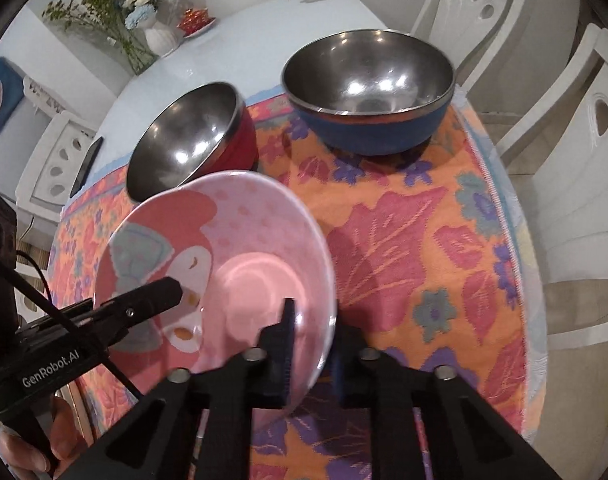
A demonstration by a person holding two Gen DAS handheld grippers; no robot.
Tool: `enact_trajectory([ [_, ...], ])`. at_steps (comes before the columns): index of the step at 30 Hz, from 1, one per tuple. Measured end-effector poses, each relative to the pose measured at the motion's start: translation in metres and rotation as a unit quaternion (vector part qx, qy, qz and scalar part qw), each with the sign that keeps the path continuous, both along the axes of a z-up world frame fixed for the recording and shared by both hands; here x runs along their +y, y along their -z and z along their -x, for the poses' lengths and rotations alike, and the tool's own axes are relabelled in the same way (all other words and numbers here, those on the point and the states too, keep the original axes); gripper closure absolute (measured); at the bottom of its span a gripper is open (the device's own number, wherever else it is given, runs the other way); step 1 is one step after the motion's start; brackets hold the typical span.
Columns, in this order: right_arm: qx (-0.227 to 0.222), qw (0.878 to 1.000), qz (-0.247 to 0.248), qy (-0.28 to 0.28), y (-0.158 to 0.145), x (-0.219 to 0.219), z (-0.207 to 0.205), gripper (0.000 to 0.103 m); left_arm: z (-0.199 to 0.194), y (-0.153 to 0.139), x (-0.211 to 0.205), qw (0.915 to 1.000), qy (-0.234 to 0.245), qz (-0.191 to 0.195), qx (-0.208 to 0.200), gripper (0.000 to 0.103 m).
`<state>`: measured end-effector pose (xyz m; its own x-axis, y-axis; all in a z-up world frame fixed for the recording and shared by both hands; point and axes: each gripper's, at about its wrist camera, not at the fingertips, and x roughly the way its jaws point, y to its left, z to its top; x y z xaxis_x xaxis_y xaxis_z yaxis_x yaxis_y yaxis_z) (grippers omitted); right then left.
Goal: Organize plates and bowls
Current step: 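Grasp the rim of the pink cartoon-print bowl with both grippers, then carry the pink bowl beside the plate stack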
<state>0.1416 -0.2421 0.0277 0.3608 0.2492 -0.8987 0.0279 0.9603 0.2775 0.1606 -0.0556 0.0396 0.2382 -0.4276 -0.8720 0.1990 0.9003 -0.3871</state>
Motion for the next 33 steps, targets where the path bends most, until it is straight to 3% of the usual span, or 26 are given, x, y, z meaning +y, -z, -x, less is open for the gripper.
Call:
enact_trajectory([
  [7,-0.016,0.999,0.027,-0.008,-0.02,0.013,0.022,0.092,0.027,-0.019,0.013,0.9998,0.008,0.011,-0.018,0.086],
  [18,-0.027,0.999,0.028,0.005,-0.062,0.035,0.109,0.092,0.103,-0.057,0.037,0.9991,0.017,0.019,-0.034,0.086],
  [28,0.005,0.999,0.014,0.029,-0.042,0.046,0.174,0.091,0.163,-0.038,0.048,0.9993,0.035,0.005,-0.011,0.086],
  [33,0.022,0.999,0.012,0.042,-0.025,0.046,0.186,0.091,0.178,-0.018,0.046,0.9987,0.05,-0.01,0.005,0.086],
])
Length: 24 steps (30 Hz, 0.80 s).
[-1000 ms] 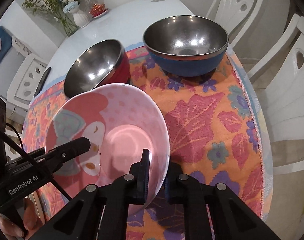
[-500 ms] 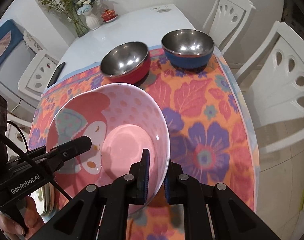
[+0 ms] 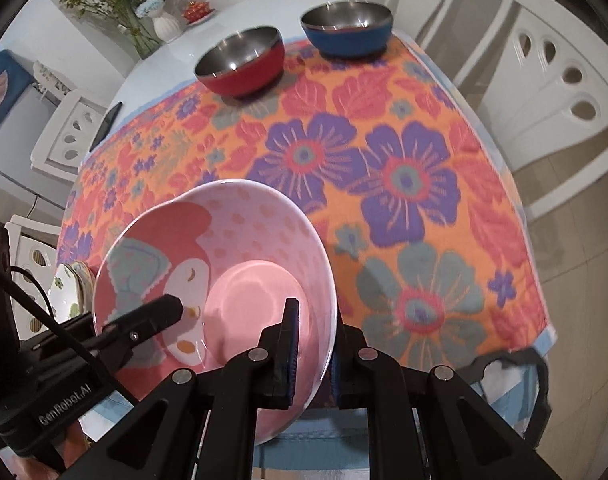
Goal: Organize plates and bowls
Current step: 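Carry the pink bowl beside the plate stack, then lower the pink bowl onto the tablecloth and open both grippers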
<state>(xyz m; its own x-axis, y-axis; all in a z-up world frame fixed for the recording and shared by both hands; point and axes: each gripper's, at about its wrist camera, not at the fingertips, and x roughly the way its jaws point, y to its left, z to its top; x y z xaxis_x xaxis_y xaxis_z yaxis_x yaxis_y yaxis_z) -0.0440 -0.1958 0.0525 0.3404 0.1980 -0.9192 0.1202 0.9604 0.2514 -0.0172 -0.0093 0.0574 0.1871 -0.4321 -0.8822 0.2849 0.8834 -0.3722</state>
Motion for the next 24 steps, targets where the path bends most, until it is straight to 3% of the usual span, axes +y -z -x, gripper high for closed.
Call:
enact_trajectory([
  [5,0.012,1.0,-0.007,0.013,0.014,-0.001,0.004,0.091,0.006,0.011,0.003,0.9999,-0.001,-0.003,0.011,0.086],
  [9,0.01,1.0,-0.01,0.028,0.015,-0.006,0.006,0.091,0.008,0.005,0.007,1.0,0.003,-0.003,-0.003,0.084],
  [24,-0.014,0.999,-0.015,0.044,-0.02,-0.017,0.041,0.091,0.027,-0.024,0.032,0.9997,-0.002,0.005,-0.025,0.084],
])
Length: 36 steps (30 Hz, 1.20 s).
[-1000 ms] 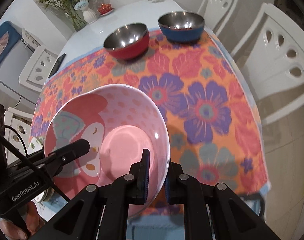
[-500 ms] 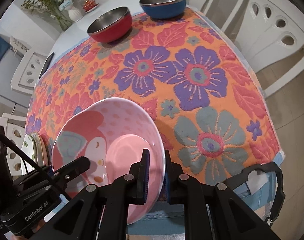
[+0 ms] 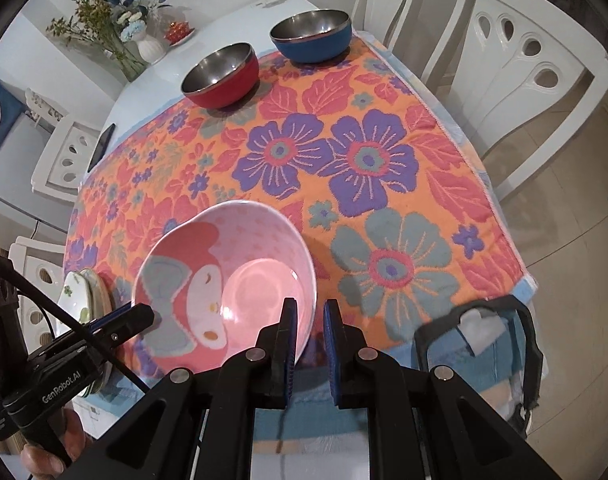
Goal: Organize plates and bowls
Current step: 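Lower the pink bowl onto the tablecloth and open both grippers, then reach both grippers to the red-bottomed steel bowl and grasp its rim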
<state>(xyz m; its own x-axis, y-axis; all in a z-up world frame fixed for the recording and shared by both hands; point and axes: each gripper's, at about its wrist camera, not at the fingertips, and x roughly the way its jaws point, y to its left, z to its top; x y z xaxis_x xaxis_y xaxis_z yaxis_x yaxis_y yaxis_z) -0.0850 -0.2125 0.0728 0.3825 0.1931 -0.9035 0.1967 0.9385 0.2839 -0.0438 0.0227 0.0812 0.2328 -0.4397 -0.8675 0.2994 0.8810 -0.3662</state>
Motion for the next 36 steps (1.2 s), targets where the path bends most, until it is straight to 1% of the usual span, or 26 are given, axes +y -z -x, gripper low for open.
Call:
enact_trajectory([
  [2,0.0,1.0,-0.005,-0.005,-0.007,0.003,0.007,0.091,0.005,-0.008,0.001,0.9999,0.003,0.0,-0.009,0.084],
  [4,0.0,1.0,-0.008,-0.014,-0.014,0.008,0.011,0.091,0.01,-0.018,0.003,0.9997,0.005,-0.002,-0.023,0.071],
  [8,-0.021,0.999,-0.001,-0.025,-0.042,0.018,0.02,0.09,0.017,-0.048,0.009,0.9983,0.008,-0.001,-0.057,0.071],
  [12,-0.045,0.998,-0.015,-0.03,-0.07,0.023,0.019,0.086,0.014,-0.074,0.016,0.9963,0.005,-0.003,-0.086,0.07],
  [14,-0.058,0.997,-0.024,-0.036,-0.084,0.025,0.016,0.079,0.007,-0.084,0.018,0.9957,-0.001,0.002,-0.093,0.069],
  [16,-0.065,0.997,-0.029,-0.04,-0.094,0.026,0.01,0.059,-0.003,-0.094,0.018,0.9953,-0.004,0.0,-0.097,0.069],
  [18,-0.086,0.995,-0.034,-0.043,-0.106,0.027,0.002,0.052,-0.014,-0.102,0.017,0.9944,-0.006,0.001,-0.105,0.069],
  [19,-0.091,0.994,-0.033,-0.043,-0.109,0.028,-0.002,0.051,-0.019,-0.104,0.016,0.9941,-0.008,0.0,-0.108,0.067],
  [20,-0.093,0.994,-0.031,-0.045,-0.113,0.029,-0.011,0.051,-0.03,-0.108,0.014,0.9939,-0.01,-0.001,-0.11,0.063],
  [22,-0.093,0.994,-0.035,-0.048,-0.117,0.029,-0.027,0.051,-0.044,-0.113,0.012,0.9932,-0.012,0.003,-0.115,0.035],
  [24,-0.093,0.994,-0.043,-0.049,-0.119,0.026,-0.05,0.051,-0.064,-0.118,0.007,0.9919,-0.014,0.004,-0.127,0.033],
  [27,-0.09,0.994,-0.049,-0.046,-0.12,0.022,-0.081,0.051,-0.101,-0.118,-0.001,0.9925,-0.015,0.006,-0.121,0.033],
  [30,-0.078,0.995,-0.055,-0.038,-0.112,0.016,-0.121,0.05,-0.144,-0.104,-0.005,0.9942,-0.035,0.011,-0.102,0.033],
  [34,-0.05,0.996,-0.076,-0.013,-0.085,0.001,-0.177,0.05,-0.203,-0.075,-0.007,0.9956,-0.061,0.037,-0.061,0.033],
  [36,-0.03,0.996,-0.084,0.001,-0.066,-0.007,-0.207,0.05,-0.227,-0.059,-0.01,0.9955,-0.073,0.038,-0.047,0.033],
])
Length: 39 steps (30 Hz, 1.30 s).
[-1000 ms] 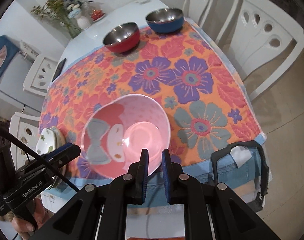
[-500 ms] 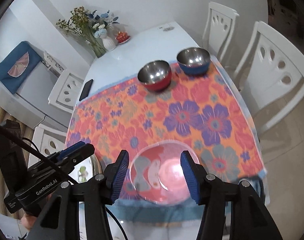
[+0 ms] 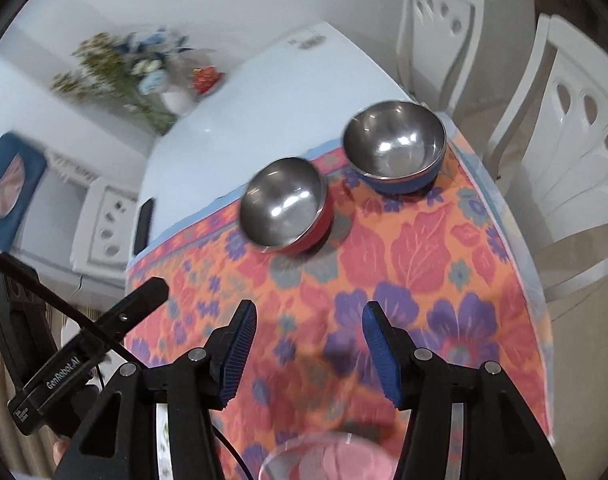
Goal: Organize plates and bowls
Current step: 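Reach both grippers to the red-bottomed steel bowl and grasp its rim, then lift the red-bottomed steel bowl and carry it over the pink bowl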
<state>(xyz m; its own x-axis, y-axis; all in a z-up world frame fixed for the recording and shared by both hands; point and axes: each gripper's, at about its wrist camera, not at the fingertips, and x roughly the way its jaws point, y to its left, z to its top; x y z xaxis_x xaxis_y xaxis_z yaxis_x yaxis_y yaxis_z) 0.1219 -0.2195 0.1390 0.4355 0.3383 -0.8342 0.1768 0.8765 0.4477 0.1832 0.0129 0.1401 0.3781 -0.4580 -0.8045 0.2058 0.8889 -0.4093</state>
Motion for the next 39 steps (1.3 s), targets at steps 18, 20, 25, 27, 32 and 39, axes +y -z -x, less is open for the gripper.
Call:
enact_trajectory([
  [18,0.073,0.997,-0.005,-0.034,0.107,0.006,-0.139,0.056,-0.104,0.111,-0.021,0.9958,-0.031,-0.01,0.086,0.059],
  [20,0.077,0.996,-0.004,-0.039,0.114,0.007,-0.142,0.063,-0.104,0.119,-0.022,0.9953,-0.029,-0.007,0.092,0.067],
  [25,0.064,0.996,-0.004,-0.054,0.12,0.014,-0.144,0.083,-0.102,0.124,-0.023,0.9955,-0.022,0.001,0.092,0.075],
  [27,0.061,0.996,0.014,-0.062,0.118,0.021,-0.144,0.083,-0.1,0.122,-0.025,0.9957,-0.016,0.007,0.091,0.078],
  [32,0.046,0.996,0.028,-0.073,0.106,0.03,-0.138,0.083,-0.094,0.113,-0.027,0.9968,-0.009,-0.004,0.079,0.078],
  [39,0.048,0.996,0.024,-0.077,0.09,0.032,-0.123,0.083,-0.079,0.094,-0.019,0.997,-0.013,0.006,0.076,0.078],
])
